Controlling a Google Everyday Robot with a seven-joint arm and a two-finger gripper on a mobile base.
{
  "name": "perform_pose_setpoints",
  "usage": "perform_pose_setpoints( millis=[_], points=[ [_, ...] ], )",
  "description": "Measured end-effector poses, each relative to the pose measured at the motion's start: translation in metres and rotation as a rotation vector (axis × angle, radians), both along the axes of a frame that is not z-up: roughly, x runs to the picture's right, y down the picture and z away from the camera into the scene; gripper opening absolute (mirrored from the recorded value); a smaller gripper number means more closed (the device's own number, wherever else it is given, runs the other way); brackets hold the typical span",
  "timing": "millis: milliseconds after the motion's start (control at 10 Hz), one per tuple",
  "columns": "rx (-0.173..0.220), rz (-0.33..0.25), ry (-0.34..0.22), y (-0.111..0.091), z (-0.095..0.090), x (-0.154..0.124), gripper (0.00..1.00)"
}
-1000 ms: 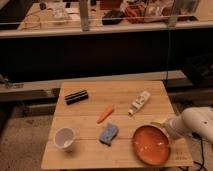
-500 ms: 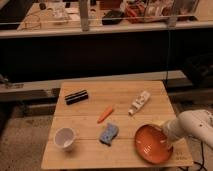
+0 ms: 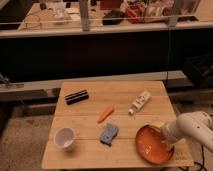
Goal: Pick up the ceramic bowl
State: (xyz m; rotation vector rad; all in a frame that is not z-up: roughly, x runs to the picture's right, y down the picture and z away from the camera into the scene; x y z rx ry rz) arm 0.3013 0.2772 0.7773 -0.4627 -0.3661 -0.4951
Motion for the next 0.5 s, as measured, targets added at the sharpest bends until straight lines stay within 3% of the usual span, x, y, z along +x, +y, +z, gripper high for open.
perform_pose_setpoints(
  millis=[500],
  points=[
    [-0.001,-0.01,0.002,-0.0001,0.001,0.0008,0.8]
  ],
)
